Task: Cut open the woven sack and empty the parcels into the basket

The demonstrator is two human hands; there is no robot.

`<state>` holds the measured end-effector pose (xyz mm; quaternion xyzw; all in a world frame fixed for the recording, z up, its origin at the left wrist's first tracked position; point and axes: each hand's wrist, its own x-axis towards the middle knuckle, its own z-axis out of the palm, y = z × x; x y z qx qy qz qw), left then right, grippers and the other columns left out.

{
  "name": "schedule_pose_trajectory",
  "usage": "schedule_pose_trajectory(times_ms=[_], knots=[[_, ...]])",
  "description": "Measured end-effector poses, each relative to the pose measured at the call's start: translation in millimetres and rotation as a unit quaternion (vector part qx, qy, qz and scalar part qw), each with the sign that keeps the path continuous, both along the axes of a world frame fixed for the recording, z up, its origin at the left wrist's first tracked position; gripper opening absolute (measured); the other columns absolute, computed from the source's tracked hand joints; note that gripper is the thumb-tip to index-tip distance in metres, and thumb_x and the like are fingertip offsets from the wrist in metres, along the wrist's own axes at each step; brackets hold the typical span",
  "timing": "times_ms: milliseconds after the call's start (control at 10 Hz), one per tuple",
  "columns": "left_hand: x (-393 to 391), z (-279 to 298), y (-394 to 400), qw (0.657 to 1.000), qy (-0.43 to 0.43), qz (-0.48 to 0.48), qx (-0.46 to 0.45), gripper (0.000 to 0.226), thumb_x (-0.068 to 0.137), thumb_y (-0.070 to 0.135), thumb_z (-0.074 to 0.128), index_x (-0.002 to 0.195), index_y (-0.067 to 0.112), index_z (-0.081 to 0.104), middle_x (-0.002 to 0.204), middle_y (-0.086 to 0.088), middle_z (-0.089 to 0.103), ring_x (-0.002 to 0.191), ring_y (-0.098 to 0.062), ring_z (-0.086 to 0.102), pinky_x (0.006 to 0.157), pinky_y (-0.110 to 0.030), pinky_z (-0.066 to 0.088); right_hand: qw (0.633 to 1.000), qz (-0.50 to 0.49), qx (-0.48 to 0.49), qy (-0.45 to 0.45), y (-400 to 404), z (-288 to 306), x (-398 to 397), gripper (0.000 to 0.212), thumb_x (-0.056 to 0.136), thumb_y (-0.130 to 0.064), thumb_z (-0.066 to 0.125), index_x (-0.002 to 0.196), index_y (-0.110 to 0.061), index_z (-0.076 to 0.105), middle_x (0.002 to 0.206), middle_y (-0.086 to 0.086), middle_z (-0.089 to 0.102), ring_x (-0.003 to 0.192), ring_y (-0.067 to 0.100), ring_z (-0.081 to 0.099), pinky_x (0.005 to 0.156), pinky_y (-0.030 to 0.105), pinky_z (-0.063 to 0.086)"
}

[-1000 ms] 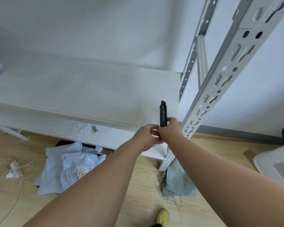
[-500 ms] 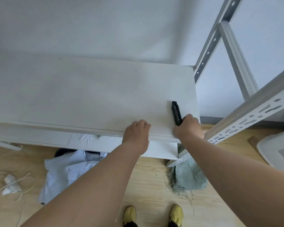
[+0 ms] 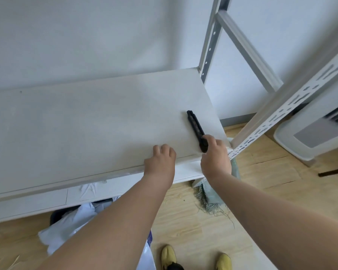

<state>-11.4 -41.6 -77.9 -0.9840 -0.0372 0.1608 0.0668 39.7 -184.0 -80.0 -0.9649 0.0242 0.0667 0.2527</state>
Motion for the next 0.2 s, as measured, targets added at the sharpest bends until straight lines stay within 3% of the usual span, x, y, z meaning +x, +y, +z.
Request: schedule_pose_trajectory(times_ms=[200], knots=[[-8.1, -8.3, 0.4, 1.000, -0.027, -0.005, 0.014, 0.078, 0.083, 0.027, 0.066, 0.140, 0.006, 0.018, 0.130, -0.008, 0.030, 0.110, -0.026, 0.035, 0.061, -0.030, 0.038, 0.999, 0.049, 0.013, 0.006, -11.2, 5.7, 18.6, 0.062, 0.086, 0.008, 0.046, 0.136, -0.029, 0.049, 0.128, 0.004, 0.053, 0.094, 0.020, 0.051, 0.078, 0.027, 0.040]])
